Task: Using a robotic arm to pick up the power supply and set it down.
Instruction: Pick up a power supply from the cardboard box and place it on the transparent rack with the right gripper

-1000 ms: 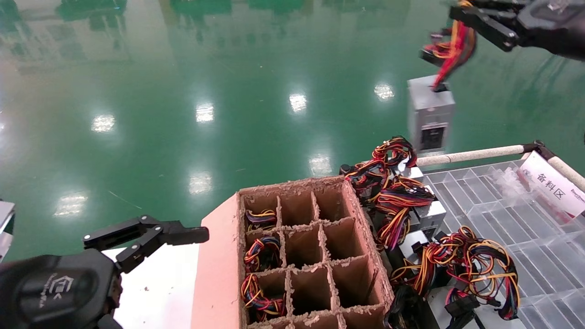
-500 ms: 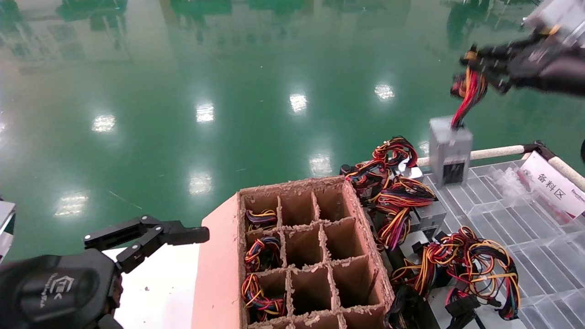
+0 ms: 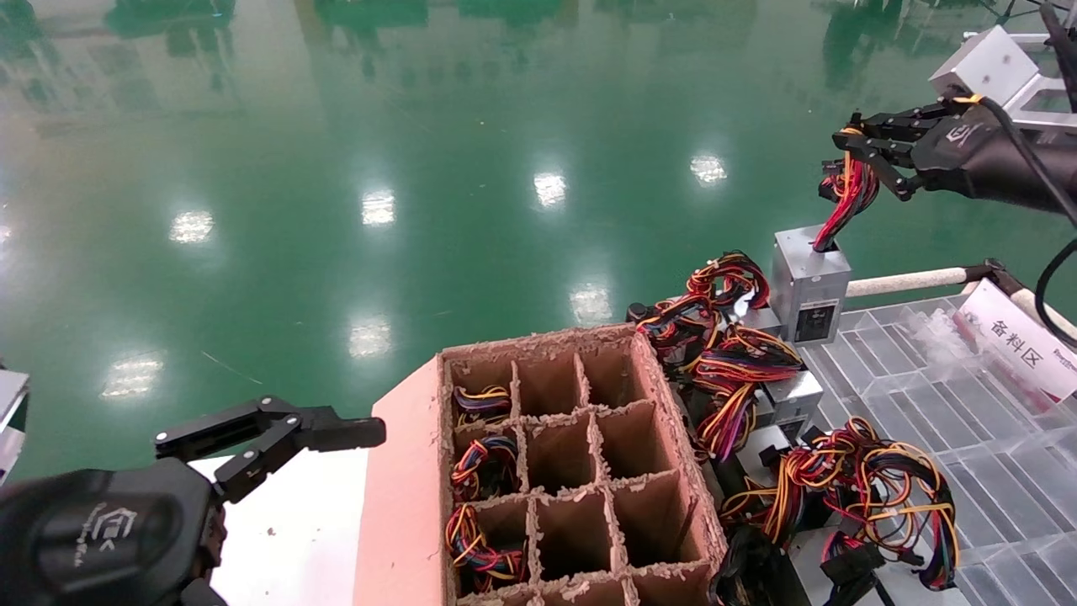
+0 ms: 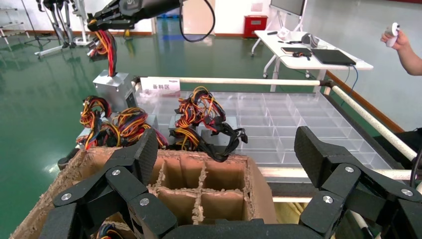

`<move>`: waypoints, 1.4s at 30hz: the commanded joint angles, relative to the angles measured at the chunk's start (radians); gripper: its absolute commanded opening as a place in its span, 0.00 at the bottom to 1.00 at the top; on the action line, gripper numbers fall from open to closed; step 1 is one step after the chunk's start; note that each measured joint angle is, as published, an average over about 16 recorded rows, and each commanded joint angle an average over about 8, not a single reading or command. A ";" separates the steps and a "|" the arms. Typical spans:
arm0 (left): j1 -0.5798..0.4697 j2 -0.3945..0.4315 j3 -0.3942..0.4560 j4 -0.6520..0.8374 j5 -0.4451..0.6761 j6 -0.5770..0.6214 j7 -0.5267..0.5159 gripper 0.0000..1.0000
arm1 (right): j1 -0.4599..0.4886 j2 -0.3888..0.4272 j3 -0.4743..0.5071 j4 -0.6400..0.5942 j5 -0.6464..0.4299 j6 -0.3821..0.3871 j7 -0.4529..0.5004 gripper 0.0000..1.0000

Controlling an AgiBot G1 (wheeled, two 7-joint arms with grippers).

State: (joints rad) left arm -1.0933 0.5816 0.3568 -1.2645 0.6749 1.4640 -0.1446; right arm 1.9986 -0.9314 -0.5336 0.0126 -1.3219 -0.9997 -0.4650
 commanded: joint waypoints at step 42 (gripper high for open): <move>0.000 0.000 0.000 0.000 0.000 0.000 0.000 1.00 | -0.308 -0.094 0.272 -0.021 0.392 0.255 -0.013 0.00</move>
State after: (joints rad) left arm -1.0934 0.5814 0.3572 -1.2645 0.6745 1.4639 -0.1444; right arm 1.6902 -1.0258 -0.2642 -0.0090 -0.9333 -0.7469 -0.4795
